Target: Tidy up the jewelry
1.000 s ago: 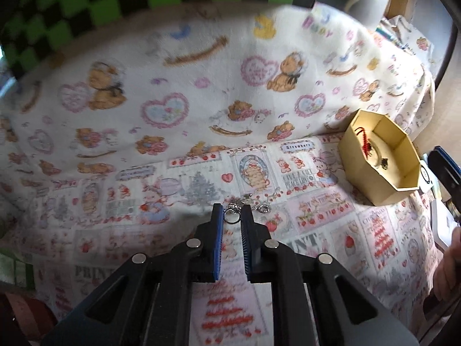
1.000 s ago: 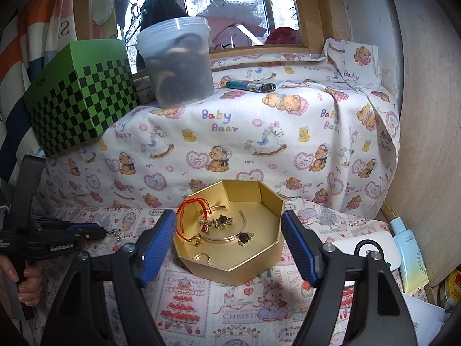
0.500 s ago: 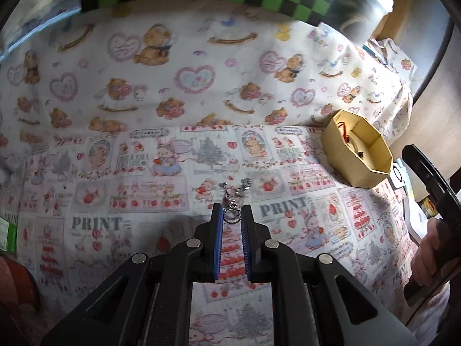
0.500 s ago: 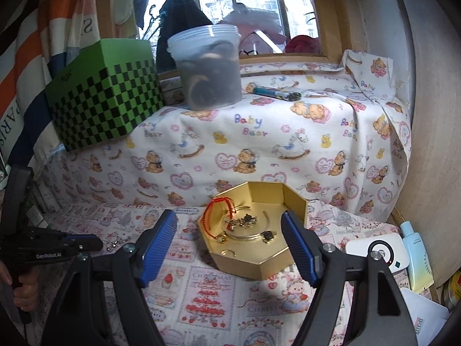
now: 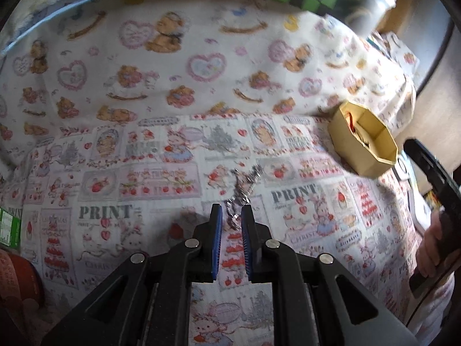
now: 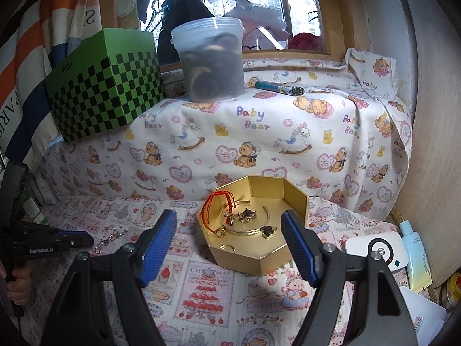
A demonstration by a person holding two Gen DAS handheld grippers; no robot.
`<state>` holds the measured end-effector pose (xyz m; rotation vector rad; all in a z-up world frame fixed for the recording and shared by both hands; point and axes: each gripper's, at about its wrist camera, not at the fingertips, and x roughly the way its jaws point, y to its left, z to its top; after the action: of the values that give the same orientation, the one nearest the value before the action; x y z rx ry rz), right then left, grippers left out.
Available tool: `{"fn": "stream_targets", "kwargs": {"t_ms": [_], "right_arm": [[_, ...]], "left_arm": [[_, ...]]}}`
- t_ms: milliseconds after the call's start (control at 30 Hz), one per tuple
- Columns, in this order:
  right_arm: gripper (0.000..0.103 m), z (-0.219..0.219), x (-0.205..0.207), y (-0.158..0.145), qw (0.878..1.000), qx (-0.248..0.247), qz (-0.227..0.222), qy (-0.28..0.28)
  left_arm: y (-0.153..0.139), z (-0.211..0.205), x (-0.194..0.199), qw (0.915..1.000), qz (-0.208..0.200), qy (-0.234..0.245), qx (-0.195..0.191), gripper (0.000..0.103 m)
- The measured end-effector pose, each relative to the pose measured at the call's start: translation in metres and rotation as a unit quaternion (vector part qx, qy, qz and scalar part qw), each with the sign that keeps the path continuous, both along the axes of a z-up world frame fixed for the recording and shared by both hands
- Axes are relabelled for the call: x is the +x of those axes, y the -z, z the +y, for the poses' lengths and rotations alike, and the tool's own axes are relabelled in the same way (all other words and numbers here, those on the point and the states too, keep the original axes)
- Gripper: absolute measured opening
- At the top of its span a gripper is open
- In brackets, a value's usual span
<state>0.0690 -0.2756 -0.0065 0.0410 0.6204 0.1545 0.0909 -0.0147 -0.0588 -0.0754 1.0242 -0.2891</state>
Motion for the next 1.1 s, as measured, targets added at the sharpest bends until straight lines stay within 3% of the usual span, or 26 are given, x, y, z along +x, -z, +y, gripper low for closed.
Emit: {"fn": "stream_targets", "kwargs": {"t_ms": [267, 300, 367, 467, 567, 667, 767, 967, 1100], "right_arm": [[0.073, 0.003, 0.0, 0.001, 1.0, -0.009, 0.0, 0.0], [0.073, 0.002, 0.0, 0.001, 1.0, -0.008, 0.0, 0.001], [0.073, 0.002, -0.001, 0.001, 1.0, -0.008, 0.0, 0.002], [0.073, 0.006, -0.004, -0.001, 1.0, -0.013, 0.002, 0.017], [0.073, 0.013, -0.009, -0.008, 0.999, 0.015, 0.006, 0.032], [0.073, 0.033, -0.008, -0.015, 0.996, 0.016, 0.027, 0.087], [0.073, 0.063, -0.002, -0.021, 0.996, 0.048, 0.043, 0.055], [0.073, 0.1, 0.012, -0.034, 0.998, 0.052, 0.029, 0.034], [0.073, 0.11, 0.013, -0.022, 0.998, 0.057, 0.016, 0.009]], "left_arm": [[0.01, -0.018, 0.001, 0.9995, 0.003, 0.009, 0.031, 0.017], [0.01, -0.019, 0.001, 0.9993, 0.002, 0.008, 0.037, 0.008], [0.009, -0.019, 0.0, 0.9992, -0.001, 0.007, 0.038, 0.001], [-0.003, -0.019, -0.007, 0.9985, -0.03, 0.0, 0.046, 0.0], [-0.022, -0.014, -0.014, 0.9978, -0.059, -0.005, 0.031, 0.0], [-0.041, -0.006, -0.023, 0.9953, -0.092, -0.018, 0.024, 0.0], [-0.053, 0.003, -0.029, 0.992, -0.119, -0.036, 0.023, 0.0], [-0.054, 0.018, -0.027, 0.9908, -0.122, -0.051, 0.029, 0.0], [-0.049, 0.025, -0.023, 0.9913, -0.113, -0.062, 0.026, 0.0]]}}
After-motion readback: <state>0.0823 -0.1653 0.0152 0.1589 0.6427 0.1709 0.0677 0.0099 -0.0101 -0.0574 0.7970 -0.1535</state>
